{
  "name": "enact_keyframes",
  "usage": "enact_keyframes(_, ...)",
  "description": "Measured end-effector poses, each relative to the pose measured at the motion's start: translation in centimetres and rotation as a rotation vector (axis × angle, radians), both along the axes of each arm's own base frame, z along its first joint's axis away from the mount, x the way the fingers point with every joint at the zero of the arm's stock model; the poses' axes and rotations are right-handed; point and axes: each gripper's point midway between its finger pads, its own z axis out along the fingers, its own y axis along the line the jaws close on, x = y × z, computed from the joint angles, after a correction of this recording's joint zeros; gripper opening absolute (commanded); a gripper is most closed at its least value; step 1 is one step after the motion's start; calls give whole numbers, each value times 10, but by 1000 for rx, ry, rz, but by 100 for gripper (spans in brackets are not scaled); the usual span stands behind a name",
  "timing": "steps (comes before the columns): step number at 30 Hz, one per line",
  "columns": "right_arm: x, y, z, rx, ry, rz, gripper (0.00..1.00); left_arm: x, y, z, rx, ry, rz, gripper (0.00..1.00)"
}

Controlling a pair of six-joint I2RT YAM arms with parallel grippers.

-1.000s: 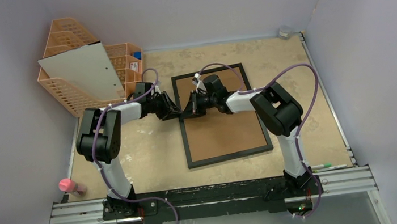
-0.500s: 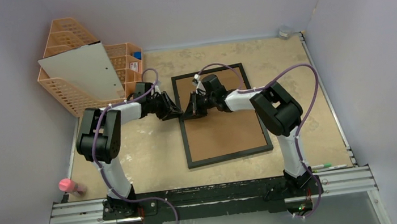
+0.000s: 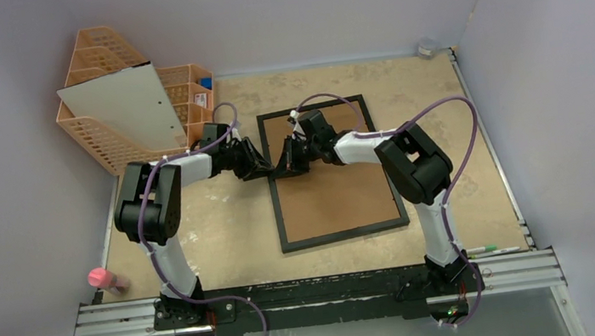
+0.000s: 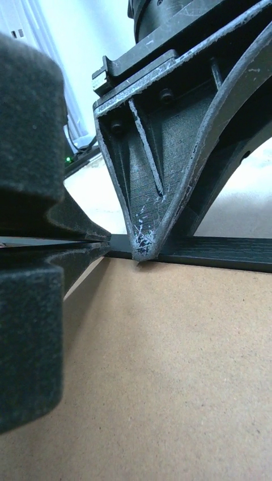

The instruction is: Put the photo into the frame

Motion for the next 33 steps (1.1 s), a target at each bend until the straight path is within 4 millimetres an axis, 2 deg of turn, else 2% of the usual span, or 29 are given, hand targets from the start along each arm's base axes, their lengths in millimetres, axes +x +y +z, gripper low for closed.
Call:
enact_keyframes(26, 1, -5, -6, 7, -108, 27, 6, 0, 1, -1, 7, 2, 4, 20)
enact_keyframes(33, 2, -23, -12, -8, -98, 5, 6, 0, 1, -1, 7, 3, 5, 20)
